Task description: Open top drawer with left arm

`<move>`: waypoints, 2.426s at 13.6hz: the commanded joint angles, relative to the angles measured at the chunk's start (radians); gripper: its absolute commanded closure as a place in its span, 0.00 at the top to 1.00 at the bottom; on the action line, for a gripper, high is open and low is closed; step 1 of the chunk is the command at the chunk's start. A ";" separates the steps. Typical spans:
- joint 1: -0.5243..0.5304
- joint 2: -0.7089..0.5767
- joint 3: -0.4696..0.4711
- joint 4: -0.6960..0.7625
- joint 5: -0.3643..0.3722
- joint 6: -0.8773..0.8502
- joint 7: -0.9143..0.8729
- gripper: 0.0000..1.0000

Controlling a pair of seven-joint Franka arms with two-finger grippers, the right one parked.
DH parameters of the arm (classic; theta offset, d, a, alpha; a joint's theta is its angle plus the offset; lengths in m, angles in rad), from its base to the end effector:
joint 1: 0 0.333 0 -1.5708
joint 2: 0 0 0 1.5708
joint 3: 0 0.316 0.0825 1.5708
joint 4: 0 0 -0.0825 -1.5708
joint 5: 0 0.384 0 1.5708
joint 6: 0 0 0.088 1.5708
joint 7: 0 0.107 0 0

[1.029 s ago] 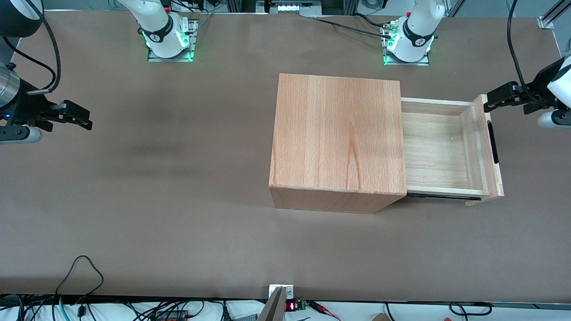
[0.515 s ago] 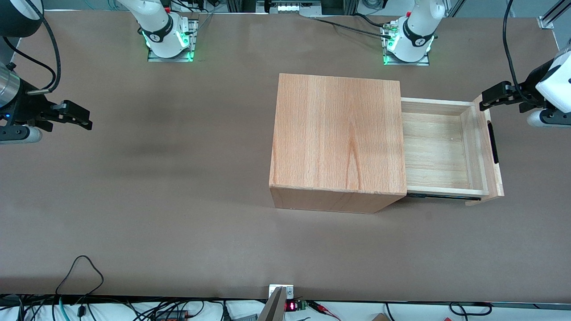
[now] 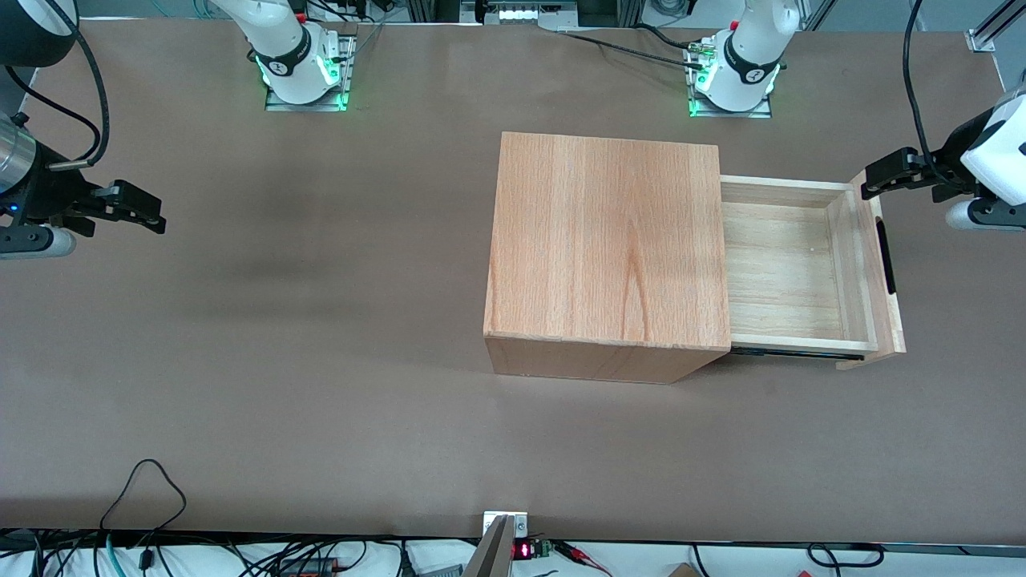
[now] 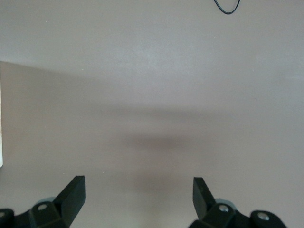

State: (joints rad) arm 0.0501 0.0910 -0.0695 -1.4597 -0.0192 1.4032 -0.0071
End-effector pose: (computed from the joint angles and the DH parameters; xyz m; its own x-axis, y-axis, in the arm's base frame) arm 0.5643 -0.0113 0.6118 0.9890 -0.0159 -0.1469 -0.0125 -0.9996 0.0245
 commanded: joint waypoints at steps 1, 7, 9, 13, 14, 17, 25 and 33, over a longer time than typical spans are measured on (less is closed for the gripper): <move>0.000 -0.022 0.000 -0.025 0.028 0.016 0.012 1.00; 0.043 -0.020 0.000 0.001 0.012 0.043 0.010 1.00; 0.042 -0.019 -0.009 -0.004 0.018 0.045 0.007 1.00; 0.037 -0.027 -0.015 -0.033 0.025 0.052 0.007 1.00; 0.037 -0.033 -0.022 -0.054 0.025 0.065 0.007 1.00; 0.037 -0.135 -0.024 -0.212 0.025 0.192 0.007 1.00; 0.033 -0.111 -0.027 -0.125 0.027 0.092 0.013 1.00; 0.033 -0.112 -0.027 -0.125 0.022 0.094 0.012 1.00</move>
State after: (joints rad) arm 0.0860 -0.0169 -0.0952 -1.5961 -0.0191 1.5104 -0.0076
